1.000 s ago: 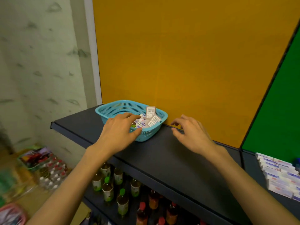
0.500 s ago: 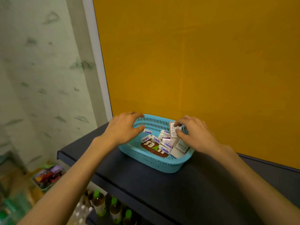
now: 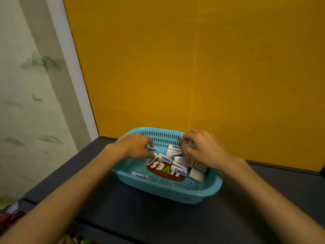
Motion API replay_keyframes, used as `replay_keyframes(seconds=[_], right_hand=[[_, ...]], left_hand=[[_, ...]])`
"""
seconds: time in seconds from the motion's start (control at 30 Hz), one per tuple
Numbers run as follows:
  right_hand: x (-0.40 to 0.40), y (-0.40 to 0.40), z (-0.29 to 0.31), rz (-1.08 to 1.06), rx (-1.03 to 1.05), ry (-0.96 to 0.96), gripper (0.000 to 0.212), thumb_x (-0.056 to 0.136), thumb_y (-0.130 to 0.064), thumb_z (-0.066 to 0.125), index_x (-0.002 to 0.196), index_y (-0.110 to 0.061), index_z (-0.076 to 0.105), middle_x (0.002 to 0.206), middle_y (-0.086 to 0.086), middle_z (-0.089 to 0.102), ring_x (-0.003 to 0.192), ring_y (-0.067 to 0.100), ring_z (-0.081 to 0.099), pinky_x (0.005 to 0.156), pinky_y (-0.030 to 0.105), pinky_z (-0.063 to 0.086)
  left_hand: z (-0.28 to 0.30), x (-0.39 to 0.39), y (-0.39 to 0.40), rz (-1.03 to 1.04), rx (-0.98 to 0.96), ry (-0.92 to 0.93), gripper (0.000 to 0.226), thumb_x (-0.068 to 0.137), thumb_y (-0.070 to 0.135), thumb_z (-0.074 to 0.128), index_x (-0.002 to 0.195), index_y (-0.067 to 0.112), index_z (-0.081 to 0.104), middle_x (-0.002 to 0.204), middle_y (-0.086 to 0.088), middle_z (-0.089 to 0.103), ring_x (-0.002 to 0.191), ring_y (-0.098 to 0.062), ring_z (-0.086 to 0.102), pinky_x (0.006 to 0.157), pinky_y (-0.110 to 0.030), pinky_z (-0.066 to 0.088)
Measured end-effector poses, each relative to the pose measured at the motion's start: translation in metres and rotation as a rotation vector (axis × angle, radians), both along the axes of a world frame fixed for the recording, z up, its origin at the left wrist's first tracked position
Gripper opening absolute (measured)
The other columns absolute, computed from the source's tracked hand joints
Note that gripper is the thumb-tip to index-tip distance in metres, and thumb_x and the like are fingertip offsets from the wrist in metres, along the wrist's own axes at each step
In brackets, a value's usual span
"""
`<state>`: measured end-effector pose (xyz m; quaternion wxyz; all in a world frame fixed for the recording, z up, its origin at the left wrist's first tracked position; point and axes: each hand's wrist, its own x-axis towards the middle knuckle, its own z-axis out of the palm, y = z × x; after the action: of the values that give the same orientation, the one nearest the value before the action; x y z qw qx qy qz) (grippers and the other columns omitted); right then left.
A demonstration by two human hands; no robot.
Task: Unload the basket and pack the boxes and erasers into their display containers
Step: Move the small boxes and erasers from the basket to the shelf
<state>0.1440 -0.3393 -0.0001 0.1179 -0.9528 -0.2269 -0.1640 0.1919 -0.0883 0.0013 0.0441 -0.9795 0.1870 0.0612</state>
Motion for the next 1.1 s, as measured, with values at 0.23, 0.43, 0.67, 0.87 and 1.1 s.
replay_keyframes(seconds=[0.23,0.43,0.67,0.87,1.1], right_hand=[[0.002,0.02,0.009,-0.112,-0.009,0.007,0.022,0.097,-0.032,0.057,0.117,-0.025,0.064,0.106,-0.011,0.059,0.094,0.01,0.058,0.08,0.03,0.055],[0.004,0.044,0.006,-0.131,-0.06,0.042,0.02,0.095,-0.032,0.06,0.113,-0.026,0.066,0.108,-0.008,0.06,0.103,0.014,0.055,0.085,0.038,0.053],[0.011,0.078,-0.005,-0.031,-0.043,0.189,0.008,0.09,-0.03,0.065,0.096,-0.028,0.069,0.102,-0.009,0.068,0.093,0.01,0.06,0.082,0.037,0.053],[0.012,0.105,-0.023,0.077,-0.084,0.386,0.019,0.087,-0.041,0.072,0.095,-0.024,0.074,0.09,-0.01,0.071,0.081,0.005,0.063,0.076,0.032,0.054],[0.017,0.125,-0.035,0.109,-0.108,0.572,0.022,0.086,-0.034,0.077,0.104,-0.023,0.074,0.095,-0.006,0.073,0.083,0.006,0.066,0.077,0.025,0.055]], left_hand=[[-0.012,0.03,-0.01,-0.188,0.244,0.065,0.049,0.087,0.063,0.061,0.106,0.018,0.067,0.102,0.001,0.067,0.095,-0.019,0.061,0.079,-0.036,0.051],[-0.018,0.04,-0.011,-0.252,0.214,0.113,0.044,0.089,0.057,0.063,0.095,0.013,0.064,0.093,0.0,0.063,0.088,-0.019,0.06,0.082,-0.035,0.052],[-0.019,0.053,0.001,-0.285,0.117,0.174,0.027,0.088,0.042,0.069,0.082,0.016,0.063,0.083,0.002,0.063,0.087,-0.019,0.062,0.081,-0.039,0.054],[-0.012,0.061,0.03,-0.313,-0.299,0.063,0.022,0.092,0.039,0.067,0.098,0.02,0.057,0.095,0.002,0.063,0.088,-0.018,0.058,0.078,-0.039,0.049],[0.007,0.047,0.064,-0.31,-0.672,0.008,0.021,0.092,0.031,0.07,0.107,0.019,0.061,0.096,0.012,0.061,0.082,-0.009,0.06,0.069,-0.03,0.051]])
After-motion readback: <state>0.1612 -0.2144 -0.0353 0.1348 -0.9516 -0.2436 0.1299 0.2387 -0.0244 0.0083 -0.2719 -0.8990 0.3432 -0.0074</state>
